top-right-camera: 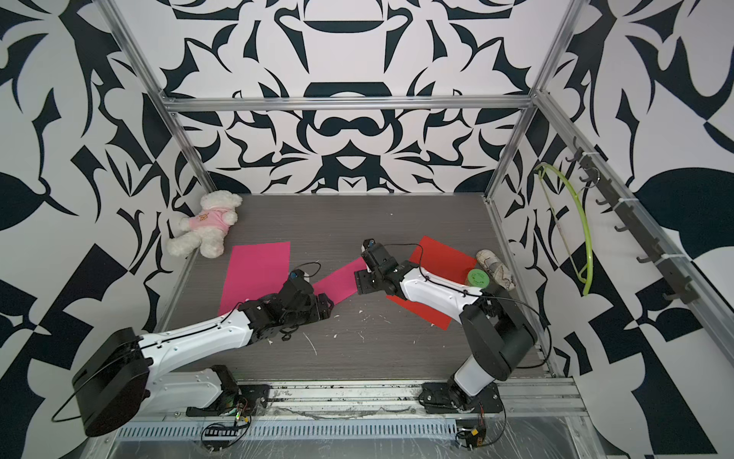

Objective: Fold the rectangular paper in half along the long edge
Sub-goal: Move the paper at the center of the board.

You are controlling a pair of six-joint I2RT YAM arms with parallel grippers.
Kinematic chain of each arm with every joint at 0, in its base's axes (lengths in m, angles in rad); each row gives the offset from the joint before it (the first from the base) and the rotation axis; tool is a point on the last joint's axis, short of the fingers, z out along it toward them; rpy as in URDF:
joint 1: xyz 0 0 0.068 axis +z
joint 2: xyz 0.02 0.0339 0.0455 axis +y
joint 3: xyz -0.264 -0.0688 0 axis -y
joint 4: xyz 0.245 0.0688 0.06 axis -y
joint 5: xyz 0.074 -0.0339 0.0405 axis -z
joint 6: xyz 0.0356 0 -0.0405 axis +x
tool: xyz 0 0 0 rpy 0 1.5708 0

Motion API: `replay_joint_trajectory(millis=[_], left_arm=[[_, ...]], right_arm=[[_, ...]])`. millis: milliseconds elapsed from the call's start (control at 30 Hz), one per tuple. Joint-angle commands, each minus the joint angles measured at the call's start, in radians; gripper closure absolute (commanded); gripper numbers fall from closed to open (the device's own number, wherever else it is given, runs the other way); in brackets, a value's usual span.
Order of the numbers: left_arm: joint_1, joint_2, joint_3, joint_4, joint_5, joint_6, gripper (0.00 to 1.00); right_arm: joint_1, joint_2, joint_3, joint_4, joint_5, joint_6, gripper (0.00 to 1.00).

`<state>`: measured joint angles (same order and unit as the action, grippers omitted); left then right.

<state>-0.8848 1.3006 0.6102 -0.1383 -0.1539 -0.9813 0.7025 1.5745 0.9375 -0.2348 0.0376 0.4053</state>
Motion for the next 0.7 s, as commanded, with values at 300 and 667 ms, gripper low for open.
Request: replay_joint_trajectory(millis=[300, 667], left_arm=[[0.007, 0.252, 0.103, -0.003, -0.038, 0.001, 0.78], [0.170, 0.406, 0.223, -0.002, 0.048, 0.098, 0.79]], right_arm=[[0.033, 0.140, 0.001, 0.092, 0.018, 0.126, 0.49], [-0.041, 0.346, 0.178, 0.096, 0.014, 0.065, 0.50]])
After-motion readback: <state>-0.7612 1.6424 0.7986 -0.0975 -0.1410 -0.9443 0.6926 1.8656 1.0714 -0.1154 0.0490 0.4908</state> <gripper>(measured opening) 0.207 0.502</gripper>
